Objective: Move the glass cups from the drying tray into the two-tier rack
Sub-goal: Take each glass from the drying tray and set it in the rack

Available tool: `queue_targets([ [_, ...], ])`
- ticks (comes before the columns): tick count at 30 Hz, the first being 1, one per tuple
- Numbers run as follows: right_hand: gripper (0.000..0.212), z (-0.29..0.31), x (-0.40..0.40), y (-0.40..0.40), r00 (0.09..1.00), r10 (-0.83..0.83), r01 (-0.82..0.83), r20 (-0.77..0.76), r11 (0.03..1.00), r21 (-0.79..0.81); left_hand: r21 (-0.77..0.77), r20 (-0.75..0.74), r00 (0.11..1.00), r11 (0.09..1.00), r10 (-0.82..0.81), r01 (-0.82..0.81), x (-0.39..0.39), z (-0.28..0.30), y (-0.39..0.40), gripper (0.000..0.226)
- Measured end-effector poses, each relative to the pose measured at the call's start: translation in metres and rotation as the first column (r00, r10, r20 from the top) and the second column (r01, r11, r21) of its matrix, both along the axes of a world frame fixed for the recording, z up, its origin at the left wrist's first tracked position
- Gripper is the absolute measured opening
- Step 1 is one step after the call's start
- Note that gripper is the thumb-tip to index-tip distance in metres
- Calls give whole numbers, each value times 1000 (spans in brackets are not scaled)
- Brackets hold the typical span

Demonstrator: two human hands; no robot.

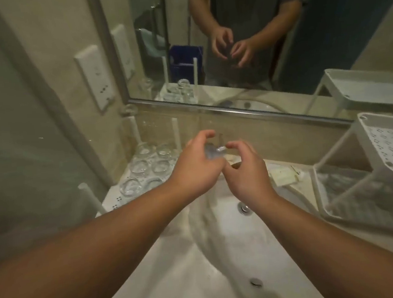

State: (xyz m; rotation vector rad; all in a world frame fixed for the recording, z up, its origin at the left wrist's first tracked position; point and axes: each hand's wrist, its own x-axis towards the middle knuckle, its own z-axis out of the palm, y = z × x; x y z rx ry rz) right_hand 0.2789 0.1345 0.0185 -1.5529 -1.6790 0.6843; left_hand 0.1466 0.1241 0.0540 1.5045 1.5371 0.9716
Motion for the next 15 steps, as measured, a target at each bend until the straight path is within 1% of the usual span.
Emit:
queue_targets([
  [4,41,9,-42,22,996,83,-83,25,996,15,23,1,998,997,68,-68,-43,15,4,50],
  [9,38,15,-88,43,982,144,-143,123,990,-16,43,-52,983,984,177,-175,-89,18,14,38],
  [12,38,21,-113,58,962,197,-198,190,980,-16,46,-98,970,975,223,-219,-115,17,21,40],
  [15,40,29,-133,74,951,232,-233,206,972,-20,23,-153,955,967,255,-254,-139,14,31,44],
])
